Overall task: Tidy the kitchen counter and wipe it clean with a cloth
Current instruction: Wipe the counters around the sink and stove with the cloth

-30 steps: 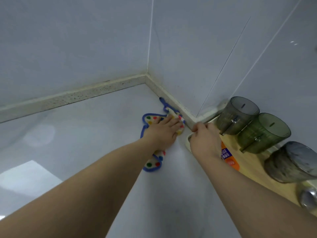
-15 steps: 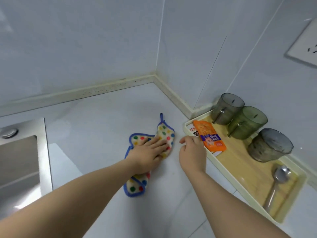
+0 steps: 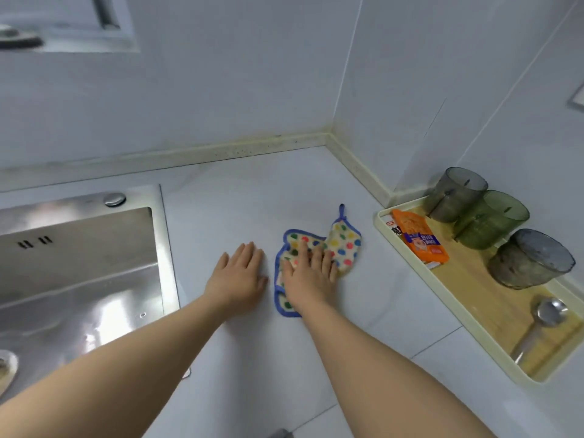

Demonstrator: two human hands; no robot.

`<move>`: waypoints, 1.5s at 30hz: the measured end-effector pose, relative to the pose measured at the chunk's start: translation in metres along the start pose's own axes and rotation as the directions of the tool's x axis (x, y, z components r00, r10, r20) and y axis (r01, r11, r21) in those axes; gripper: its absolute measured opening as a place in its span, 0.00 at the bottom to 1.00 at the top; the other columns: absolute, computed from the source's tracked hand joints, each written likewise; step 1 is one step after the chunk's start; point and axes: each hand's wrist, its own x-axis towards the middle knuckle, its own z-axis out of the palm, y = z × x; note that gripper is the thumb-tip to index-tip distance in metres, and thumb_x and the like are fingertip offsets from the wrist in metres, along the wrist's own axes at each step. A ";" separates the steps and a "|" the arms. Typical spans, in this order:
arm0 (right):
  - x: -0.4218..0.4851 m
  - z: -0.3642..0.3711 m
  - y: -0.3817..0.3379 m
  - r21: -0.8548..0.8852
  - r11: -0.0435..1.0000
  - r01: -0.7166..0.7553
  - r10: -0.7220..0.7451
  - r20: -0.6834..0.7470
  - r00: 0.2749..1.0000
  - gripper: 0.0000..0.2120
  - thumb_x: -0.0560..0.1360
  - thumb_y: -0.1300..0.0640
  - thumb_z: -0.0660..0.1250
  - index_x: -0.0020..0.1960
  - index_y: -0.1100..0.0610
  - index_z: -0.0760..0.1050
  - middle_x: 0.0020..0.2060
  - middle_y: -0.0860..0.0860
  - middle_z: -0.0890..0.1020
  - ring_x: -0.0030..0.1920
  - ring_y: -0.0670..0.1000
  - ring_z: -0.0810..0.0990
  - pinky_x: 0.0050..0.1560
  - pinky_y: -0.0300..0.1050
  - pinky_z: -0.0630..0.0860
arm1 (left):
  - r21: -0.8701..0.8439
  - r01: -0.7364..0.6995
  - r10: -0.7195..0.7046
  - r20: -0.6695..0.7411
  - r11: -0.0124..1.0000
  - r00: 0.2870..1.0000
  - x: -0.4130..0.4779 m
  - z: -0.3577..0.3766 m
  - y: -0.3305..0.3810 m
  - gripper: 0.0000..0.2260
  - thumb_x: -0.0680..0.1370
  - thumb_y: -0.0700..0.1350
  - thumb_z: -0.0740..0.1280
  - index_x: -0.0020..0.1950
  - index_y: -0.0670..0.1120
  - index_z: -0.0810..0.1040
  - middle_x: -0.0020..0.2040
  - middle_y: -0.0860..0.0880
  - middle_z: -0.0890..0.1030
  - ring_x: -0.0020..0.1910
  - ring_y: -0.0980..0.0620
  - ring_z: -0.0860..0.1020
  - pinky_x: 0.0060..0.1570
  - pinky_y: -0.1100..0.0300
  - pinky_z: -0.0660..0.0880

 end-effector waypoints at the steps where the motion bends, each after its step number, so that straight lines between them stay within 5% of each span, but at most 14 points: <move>1: -0.004 0.006 0.002 -0.063 0.997 0.041 -0.041 0.000 0.999 0.28 0.81 0.45 0.49 0.77 0.53 0.48 0.77 0.58 0.49 0.77 0.58 0.47 0.75 0.53 0.42 | 0.011 -0.002 0.001 0.021 1.000 1.000 -0.002 0.002 0.000 0.26 0.82 0.52 0.49 0.78 0.44 0.45 0.78 0.46 0.45 0.77 0.49 0.44 0.74 0.51 0.45; 6: -0.008 -0.012 0.021 -0.200 0.960 0.198 -0.185 0.080 0.979 0.26 0.79 0.44 0.54 0.74 0.52 0.58 0.74 0.54 0.60 0.74 0.56 0.57 0.73 0.51 0.54 | 0.031 -0.024 0.021 0.087 0.999 0.996 -0.005 0.002 0.000 0.29 0.82 0.56 0.47 0.78 0.46 0.41 0.78 0.46 0.40 0.77 0.48 0.40 0.74 0.50 0.40; 8: 0.002 -0.024 0.025 -0.211 0.965 0.155 -0.144 0.067 0.987 0.26 0.77 0.42 0.54 0.72 0.51 0.61 0.71 0.54 0.64 0.71 0.56 0.61 0.70 0.51 0.59 | 0.037 -0.043 0.038 0.122 0.998 0.992 -0.005 -0.001 -0.001 0.30 0.81 0.57 0.47 0.77 0.46 0.40 0.78 0.45 0.39 0.77 0.47 0.39 0.74 0.50 0.40; 12: 0.007 0.000 -0.001 -0.228 0.974 -0.006 0.009 0.014 1.000 0.28 0.80 0.44 0.48 0.77 0.54 0.51 0.76 0.57 0.52 0.75 0.62 0.51 0.74 0.57 0.48 | 0.041 -0.067 0.061 0.131 0.997 0.989 -0.003 -0.003 -0.003 0.30 0.81 0.57 0.47 0.77 0.47 0.40 0.78 0.45 0.39 0.77 0.47 0.39 0.74 0.50 0.40; 17: -0.002 0.010 0.006 -0.246 0.961 0.130 -0.126 0.033 0.991 0.26 0.82 0.46 0.45 0.77 0.50 0.46 0.77 0.55 0.48 0.77 0.60 0.45 0.75 0.55 0.42 | 0.037 -0.077 0.073 0.102 0.996 0.992 -0.001 0.004 -0.009 0.29 0.81 0.58 0.46 0.77 0.48 0.40 0.78 0.47 0.39 0.77 0.49 0.38 0.74 0.52 0.38; 25: -0.017 -0.019 0.079 -0.230 0.921 -0.314 0.316 -0.027 0.948 0.26 0.82 0.48 0.41 0.78 0.52 0.43 0.77 0.57 0.46 0.77 0.60 0.44 0.76 0.55 0.44 | 0.054 -0.024 0.019 0.085 0.998 0.996 -0.001 0.003 0.004 0.28 0.81 0.57 0.48 0.78 0.48 0.42 0.78 0.43 0.41 0.77 0.46 0.40 0.74 0.49 0.40; 32: -0.041 -0.009 0.074 -0.253 0.967 0.001 0.006 0.026 1.000 0.26 0.82 0.46 0.43 0.77 0.49 0.43 0.77 0.54 0.46 0.77 0.57 0.42 0.76 0.52 0.42 | 0.083 -0.011 0.004 0.085 0.996 0.996 -0.005 0.003 0.030 0.26 0.82 0.55 0.45 0.78 0.49 0.42 0.78 0.43 0.42 0.77 0.44 0.41 0.74 0.47 0.40; 37: -0.071 -0.026 0.128 -0.245 0.945 -0.218 0.217 -0.031 0.976 0.26 0.81 0.47 0.43 0.78 0.51 0.44 0.77 0.55 0.47 0.77 0.58 0.44 0.76 0.52 0.43 | 0.058 -0.190 0.186 0.076 0.980 0.980 -0.021 0.020 0.077 0.24 0.83 0.51 0.47 0.77 0.50 0.46 0.78 0.47 0.45 0.77 0.45 0.43 0.74 0.46 0.42; 45: -0.107 -0.024 0.147 -0.177 0.881 -0.439 0.434 -0.066 0.898 0.27 0.81 0.46 0.42 0.78 0.53 0.44 0.77 0.58 0.47 0.77 0.60 0.45 0.76 0.55 0.45 | 0.020 -0.219 0.220 -0.005 0.975 0.976 -0.044 0.020 0.081 0.18 0.82 0.47 0.47 0.72 0.51 0.61 0.74 0.51 0.60 0.74 0.51 0.55 0.73 0.46 0.44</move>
